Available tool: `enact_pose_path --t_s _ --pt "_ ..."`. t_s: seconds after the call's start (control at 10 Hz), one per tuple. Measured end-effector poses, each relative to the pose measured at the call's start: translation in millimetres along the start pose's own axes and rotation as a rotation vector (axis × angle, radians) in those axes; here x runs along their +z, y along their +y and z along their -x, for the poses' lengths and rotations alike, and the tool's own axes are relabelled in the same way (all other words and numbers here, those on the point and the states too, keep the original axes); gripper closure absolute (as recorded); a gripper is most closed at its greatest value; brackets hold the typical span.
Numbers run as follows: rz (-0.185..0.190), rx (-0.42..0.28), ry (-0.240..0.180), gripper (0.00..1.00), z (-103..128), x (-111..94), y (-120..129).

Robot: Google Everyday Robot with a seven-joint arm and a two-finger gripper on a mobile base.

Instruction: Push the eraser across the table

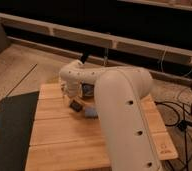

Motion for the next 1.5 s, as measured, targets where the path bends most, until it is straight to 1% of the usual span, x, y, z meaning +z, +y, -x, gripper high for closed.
enact_pose_path --t_s 0.2,0.4,0.6,0.9,1.0,1.1,1.3,1.4,1.5 --pt "-0.013 -0.013 0.010 0.35 -1 3 8" --pt "-0.014 -0.015 0.017 0.35 -2 8 11" --pt "-0.004 -0.009 0.023 0.35 -1 13 13" --pt "0.029 0.011 0.043 0.36 -1 27 10" --pt "0.030 0.019 0.050 0.41 -1 31 7" --pt "0.022 0.022 0.055 0.50 -2 33 4" --pt "-0.012 0.021 0.064 0.74 2 34 -1" --pt "-0.021 0.016 0.065 0.82 4 34 0" --pt "-0.027 0.010 0.068 0.93 8 34 5"
